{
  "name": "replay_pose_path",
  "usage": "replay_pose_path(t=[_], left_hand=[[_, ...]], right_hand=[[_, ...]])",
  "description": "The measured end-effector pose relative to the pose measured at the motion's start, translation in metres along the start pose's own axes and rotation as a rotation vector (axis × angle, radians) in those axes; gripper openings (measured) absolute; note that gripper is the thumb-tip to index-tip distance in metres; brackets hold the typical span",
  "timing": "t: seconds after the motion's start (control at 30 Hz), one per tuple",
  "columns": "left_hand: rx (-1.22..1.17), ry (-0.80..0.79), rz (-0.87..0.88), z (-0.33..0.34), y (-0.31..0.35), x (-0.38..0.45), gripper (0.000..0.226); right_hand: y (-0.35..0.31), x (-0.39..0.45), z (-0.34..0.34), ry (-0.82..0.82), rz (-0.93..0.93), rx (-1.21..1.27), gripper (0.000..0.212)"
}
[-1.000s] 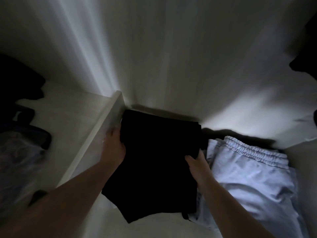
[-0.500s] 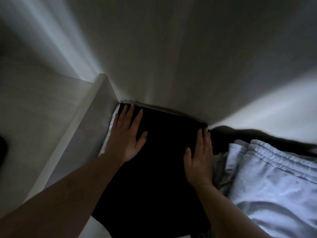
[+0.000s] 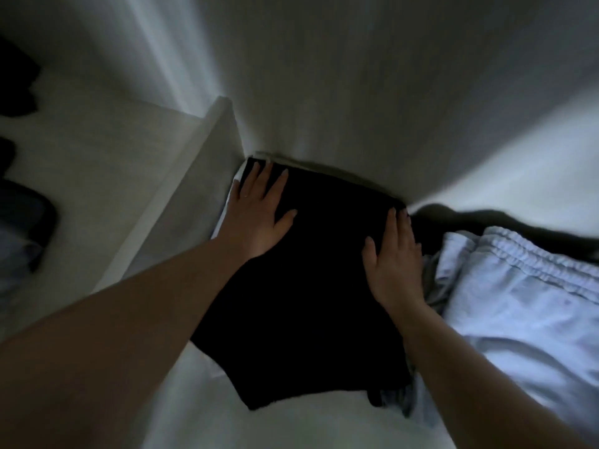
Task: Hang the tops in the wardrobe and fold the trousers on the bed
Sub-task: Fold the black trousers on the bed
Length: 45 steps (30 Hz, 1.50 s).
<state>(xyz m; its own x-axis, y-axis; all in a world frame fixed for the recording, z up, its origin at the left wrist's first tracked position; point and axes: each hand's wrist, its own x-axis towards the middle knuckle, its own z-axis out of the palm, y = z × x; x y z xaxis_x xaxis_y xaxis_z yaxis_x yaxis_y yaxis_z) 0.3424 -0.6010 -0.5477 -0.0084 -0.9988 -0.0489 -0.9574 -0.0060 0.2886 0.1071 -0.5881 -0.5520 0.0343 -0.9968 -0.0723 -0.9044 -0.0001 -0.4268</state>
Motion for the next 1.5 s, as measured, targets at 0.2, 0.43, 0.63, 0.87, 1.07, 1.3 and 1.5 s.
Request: replay_pose_path(t=[0.2,0.43,0.63,0.87,1.07,1.3,1.5], left_hand=[[-0.25,0.223,-0.022,-0.006,0.003,-0.129,0.049],[-0.075,0.249,0.02,0.029,0.001,-0.155,0.054],[-0.003,0.161,0.03,0.052,-0.009,-0.155,0.054],[-0.219,-0.083,-0.071,-0.002,0.007,-0.145,0.04],[-0.733,0.244,-0.319,-0.082,0.061,-0.19,0.018],[-1.087,0.528,-0.305,-0.148,0.12,-0.258,0.038],[-1.269,0.816,-0.148,-0.247,0.162,-0.318,0.031]], right_hand=[[-0.025,-0.109,-0.011,0.06,-0.031,0.071,0.064],[-0.017,-0.128,0.027,0.167,-0.105,0.226,0.059],[-0.006,-0.128,0.042,0.088,-0.108,0.147,0.061],[-0.012,-0.114,-0.001,-0.252,-0.052,-0.144,0.058],[-0.037,-0.148,-0.079,-0.07,-0.157,0.147,0.038],[-0.08,-0.203,-0.156,0.102,-0.379,0.391,0.036],[-0.138,-0.247,-0.241,0.225,-0.579,0.537,0.04]])
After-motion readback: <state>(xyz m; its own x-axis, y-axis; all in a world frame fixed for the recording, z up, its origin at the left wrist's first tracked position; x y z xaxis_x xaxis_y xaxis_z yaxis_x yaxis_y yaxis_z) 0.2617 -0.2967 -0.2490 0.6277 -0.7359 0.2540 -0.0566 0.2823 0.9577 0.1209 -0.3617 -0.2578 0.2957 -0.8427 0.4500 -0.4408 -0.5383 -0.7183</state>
